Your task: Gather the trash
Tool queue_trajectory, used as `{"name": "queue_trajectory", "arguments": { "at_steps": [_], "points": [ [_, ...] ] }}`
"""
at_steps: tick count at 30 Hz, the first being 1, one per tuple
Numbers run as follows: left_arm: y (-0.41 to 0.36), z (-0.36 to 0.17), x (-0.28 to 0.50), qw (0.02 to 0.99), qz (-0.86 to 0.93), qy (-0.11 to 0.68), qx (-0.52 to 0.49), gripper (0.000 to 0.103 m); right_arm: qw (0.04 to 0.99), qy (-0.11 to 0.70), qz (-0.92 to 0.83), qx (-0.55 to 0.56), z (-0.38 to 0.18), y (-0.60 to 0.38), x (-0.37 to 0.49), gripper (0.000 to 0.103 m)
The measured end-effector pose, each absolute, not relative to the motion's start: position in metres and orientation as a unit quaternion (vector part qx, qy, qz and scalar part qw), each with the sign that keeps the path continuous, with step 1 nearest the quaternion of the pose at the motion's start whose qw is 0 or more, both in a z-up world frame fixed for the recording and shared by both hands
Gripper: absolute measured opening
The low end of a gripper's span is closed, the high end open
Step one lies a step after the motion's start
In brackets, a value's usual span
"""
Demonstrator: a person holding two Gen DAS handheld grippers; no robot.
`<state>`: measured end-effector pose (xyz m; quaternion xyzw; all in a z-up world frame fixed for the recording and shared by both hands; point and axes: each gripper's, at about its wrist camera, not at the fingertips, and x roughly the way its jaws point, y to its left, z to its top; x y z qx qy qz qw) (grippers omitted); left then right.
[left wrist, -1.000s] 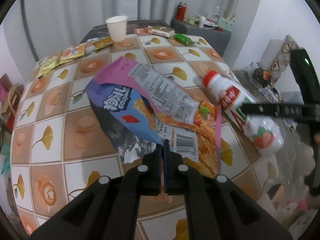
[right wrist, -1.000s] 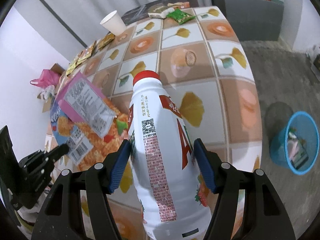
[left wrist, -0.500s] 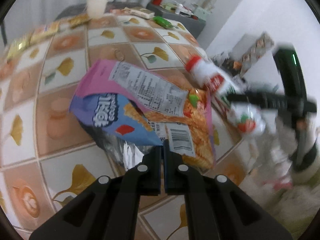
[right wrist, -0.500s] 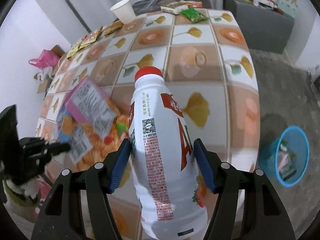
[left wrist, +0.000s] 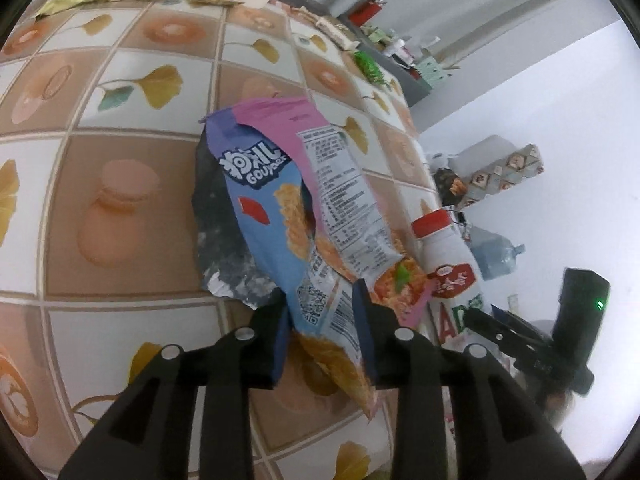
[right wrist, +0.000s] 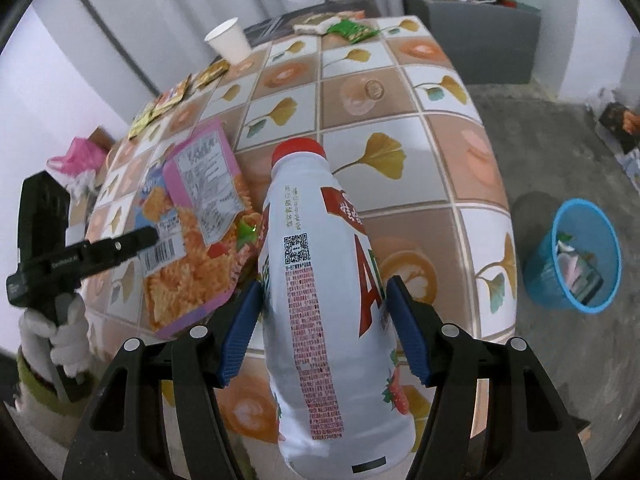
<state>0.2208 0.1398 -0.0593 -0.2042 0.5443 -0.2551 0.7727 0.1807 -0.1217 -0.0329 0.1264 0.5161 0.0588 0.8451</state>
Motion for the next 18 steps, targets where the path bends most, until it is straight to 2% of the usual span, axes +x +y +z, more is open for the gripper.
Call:
{"name": "queue_trajectory", "arguments": {
  "at_steps": [4,9,11,18],
  "points": [
    [0.134,-0.061,0.224,0.778,-0.237,0.549,-0.193,0.029,0.850,0.507,0.039,0.136,-0.034,-0.121,0.171,0.060],
    [0.120,-0.057,0.225,0.818,-0.194,0.526,-0.129,0.029,0.850,0.505,0.032,0.146,-0.033,-0.123,0.161,0.060],
    [0.112,-0.054,0.225,0.831,-0.186,0.514,-0.107,0.023,0.850,0.505,0.029,0.146,-0.032,-0.123,0.159,0.060],
    [0.098,-0.054,0.217,0.857,-0.172,0.486,-0.018,0.013,0.851,0.500,0.024,0.157,-0.032,-0.137,0.156,0.060]
  ]
}}
